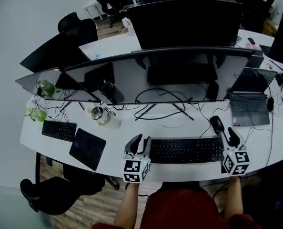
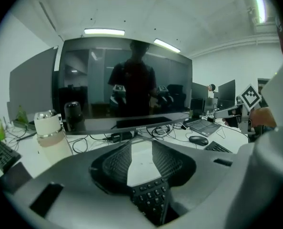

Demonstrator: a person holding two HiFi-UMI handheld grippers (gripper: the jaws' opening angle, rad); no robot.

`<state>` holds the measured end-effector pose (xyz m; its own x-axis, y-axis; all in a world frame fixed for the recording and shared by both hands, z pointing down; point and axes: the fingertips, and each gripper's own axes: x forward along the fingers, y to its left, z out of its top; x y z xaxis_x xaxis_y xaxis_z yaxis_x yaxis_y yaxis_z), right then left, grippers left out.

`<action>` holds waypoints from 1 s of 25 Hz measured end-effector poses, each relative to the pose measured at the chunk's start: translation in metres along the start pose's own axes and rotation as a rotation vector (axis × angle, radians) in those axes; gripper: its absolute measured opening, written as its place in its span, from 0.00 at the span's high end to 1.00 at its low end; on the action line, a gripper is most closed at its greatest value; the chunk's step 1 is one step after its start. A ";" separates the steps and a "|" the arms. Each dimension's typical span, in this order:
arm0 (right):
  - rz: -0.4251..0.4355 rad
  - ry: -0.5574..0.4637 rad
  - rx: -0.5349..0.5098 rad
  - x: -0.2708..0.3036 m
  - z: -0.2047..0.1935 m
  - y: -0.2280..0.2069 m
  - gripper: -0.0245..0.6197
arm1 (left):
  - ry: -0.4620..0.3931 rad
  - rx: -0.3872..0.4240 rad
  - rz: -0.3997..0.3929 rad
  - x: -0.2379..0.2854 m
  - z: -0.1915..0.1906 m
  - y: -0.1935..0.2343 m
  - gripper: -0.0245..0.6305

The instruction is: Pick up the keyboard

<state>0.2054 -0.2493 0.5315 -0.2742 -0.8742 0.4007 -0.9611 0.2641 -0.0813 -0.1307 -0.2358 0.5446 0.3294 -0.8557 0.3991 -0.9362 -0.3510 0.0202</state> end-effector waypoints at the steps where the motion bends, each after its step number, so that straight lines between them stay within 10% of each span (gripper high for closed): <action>1: 0.003 0.023 0.009 0.001 -0.010 0.000 0.71 | 0.025 -0.012 -0.013 0.002 -0.010 -0.001 0.77; 25: 0.076 0.430 0.220 0.018 -0.166 -0.029 0.46 | 0.384 -0.245 -0.082 0.016 -0.154 0.009 0.52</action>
<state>0.2341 -0.2049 0.6925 -0.3490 -0.5959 0.7233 -0.9362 0.1878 -0.2970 -0.1523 -0.1941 0.6922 0.3776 -0.6094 0.6972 -0.9255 -0.2718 0.2636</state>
